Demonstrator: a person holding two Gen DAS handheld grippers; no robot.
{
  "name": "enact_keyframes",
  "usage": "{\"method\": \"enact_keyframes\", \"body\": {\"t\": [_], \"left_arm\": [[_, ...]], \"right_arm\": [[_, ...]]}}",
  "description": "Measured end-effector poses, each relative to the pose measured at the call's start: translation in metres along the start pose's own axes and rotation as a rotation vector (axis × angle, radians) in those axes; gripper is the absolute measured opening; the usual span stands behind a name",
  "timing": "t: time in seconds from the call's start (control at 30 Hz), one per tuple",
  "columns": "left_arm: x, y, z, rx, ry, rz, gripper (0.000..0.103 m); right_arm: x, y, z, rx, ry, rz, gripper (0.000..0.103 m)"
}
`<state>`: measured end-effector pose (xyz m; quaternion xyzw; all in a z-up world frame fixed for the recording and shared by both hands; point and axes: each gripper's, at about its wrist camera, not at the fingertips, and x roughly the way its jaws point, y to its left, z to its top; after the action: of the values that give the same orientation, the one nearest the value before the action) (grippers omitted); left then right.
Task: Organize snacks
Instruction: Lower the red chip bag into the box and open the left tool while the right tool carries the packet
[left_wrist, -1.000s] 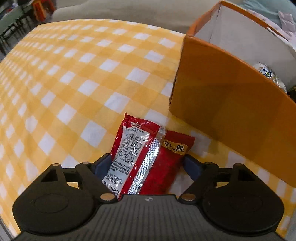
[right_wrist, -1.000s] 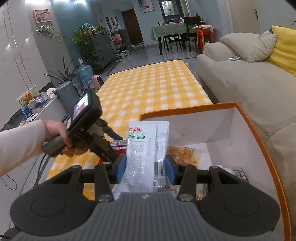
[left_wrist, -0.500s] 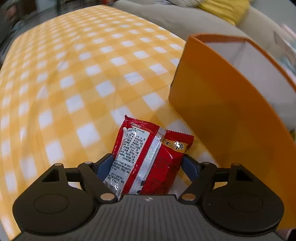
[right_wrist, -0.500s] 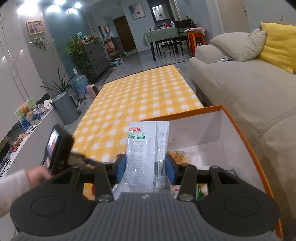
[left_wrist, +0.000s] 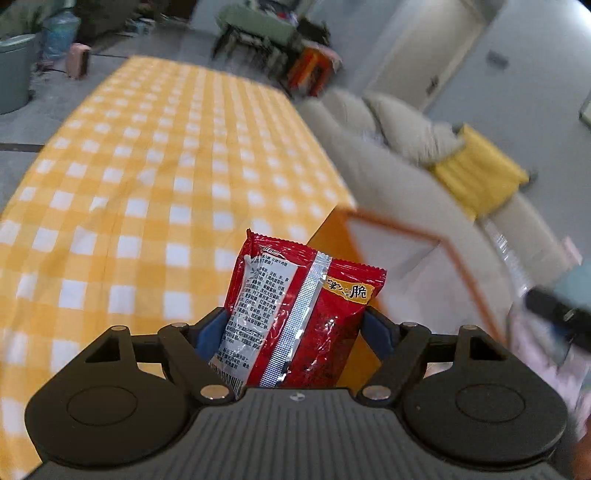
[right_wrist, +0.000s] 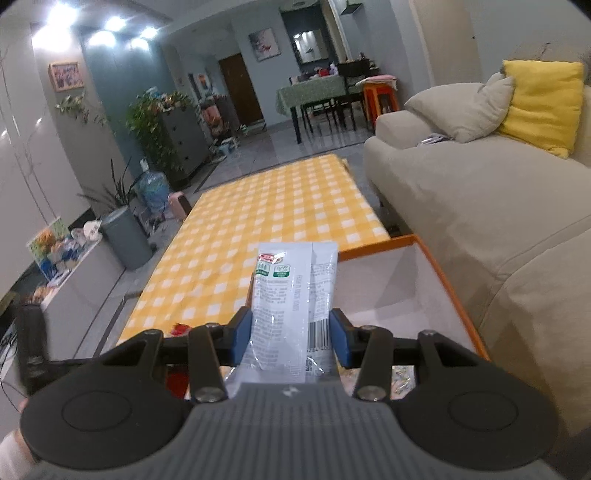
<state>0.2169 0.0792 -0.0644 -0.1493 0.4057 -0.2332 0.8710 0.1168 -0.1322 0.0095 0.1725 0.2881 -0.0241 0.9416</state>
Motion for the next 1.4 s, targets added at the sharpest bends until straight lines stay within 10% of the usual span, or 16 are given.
{"method": "enact_keyframes", "body": {"t": [0.33,0.87,1.4], "left_arm": [[-0.02,-0.082,0.017,-0.101,-0.122,-0.122,0.09],[0.141,-0.131,-0.002,-0.418,0.119,0.071,0.09],[0.191,-0.139,0.017,-0.288,0.256,0.086,0.097]], "right_arm": [[-0.028,-0.026,0.013,0.018,-0.05,0.006,0.044],[-0.073,-0.104,0.027,0.155,-0.122,0.037,0.045],[-0.053,-0.121,0.026,0.224,-0.061,0.028,0.045]]}}
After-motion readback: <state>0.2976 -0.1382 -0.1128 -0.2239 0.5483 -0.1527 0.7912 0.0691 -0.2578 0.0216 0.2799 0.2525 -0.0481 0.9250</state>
